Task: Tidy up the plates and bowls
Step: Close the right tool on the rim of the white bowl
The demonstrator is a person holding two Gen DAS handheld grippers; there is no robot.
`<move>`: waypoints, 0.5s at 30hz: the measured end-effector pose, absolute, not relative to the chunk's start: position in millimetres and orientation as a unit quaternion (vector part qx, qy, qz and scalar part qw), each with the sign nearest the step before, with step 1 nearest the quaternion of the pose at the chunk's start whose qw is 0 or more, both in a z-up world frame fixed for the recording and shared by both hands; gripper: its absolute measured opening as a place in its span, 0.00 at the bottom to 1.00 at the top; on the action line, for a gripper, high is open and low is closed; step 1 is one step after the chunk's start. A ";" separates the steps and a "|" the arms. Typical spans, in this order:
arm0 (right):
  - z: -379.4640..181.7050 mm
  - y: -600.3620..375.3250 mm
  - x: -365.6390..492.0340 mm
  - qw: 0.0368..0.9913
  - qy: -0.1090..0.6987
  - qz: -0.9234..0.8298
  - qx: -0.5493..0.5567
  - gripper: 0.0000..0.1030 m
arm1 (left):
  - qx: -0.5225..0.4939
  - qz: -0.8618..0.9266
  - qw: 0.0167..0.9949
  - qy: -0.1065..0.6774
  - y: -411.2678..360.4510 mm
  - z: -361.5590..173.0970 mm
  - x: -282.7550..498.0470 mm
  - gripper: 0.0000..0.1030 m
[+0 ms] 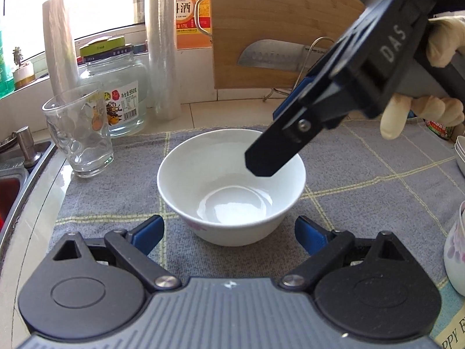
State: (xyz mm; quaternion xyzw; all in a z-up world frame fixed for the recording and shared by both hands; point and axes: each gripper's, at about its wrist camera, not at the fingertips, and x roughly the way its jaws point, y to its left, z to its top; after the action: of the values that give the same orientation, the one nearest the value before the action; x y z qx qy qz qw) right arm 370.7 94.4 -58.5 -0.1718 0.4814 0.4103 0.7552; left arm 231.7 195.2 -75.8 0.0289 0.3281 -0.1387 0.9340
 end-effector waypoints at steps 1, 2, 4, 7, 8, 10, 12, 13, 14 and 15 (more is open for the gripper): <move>-60.7 95.9 373.4 0.755 0.483 0.410 -0.171 0.98 | 0.031 -0.138 0.935 0.326 194.7 -75.3 232.6 0.93; -63.1 97.4 376.4 0.753 0.486 0.410 -0.169 0.98 | 0.032 -0.137 0.935 0.325 194.4 -74.7 233.4 0.93; -67.0 98.8 380.7 0.752 0.488 0.411 -0.162 0.98 | 0.027 -0.141 0.936 0.321 195.0 -72.9 234.8 0.92; -71.9 101.5 385.0 0.751 0.492 0.413 -0.157 0.95 | 0.022 -0.144 0.937 0.318 195.5 -71.0 235.3 0.91; -73.0 102.7 385.5 0.749 0.493 0.414 -0.157 0.93 | 0.022 -0.145 0.937 0.317 195.3 -70.5 235.4 0.91; -74.6 104.0 386.5 0.748 0.494 0.415 -0.156 0.89 | 0.021 -0.148 0.937 0.315 195.5 -69.5 235.9 0.89; -75.8 105.3 386.9 0.746 0.496 0.417 -0.155 0.85 | 0.019 -0.148 0.938 0.313 195.8 -68.6 235.6 0.88; -75.9 106.0 386.6 0.745 0.496 0.418 -0.156 0.84 | 0.018 -0.149 0.938 0.313 196.2 -68.5 235.8 0.88; -76.0 106.8 386.3 0.745 0.495 0.419 -0.155 0.82 | 0.016 -0.149 0.938 0.313 196.6 -68.4 236.0 0.88; -76.3 107.6 386.1 0.744 0.496 0.420 -0.155 0.81 | 0.015 -0.149 0.938 0.314 196.7 -68.1 236.4 0.88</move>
State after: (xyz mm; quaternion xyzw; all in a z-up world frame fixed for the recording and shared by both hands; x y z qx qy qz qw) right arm 386.1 107.6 -76.3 -0.1548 0.4959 0.4203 0.7439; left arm 236.4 196.7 -68.1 0.0154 0.3138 -0.1490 0.9376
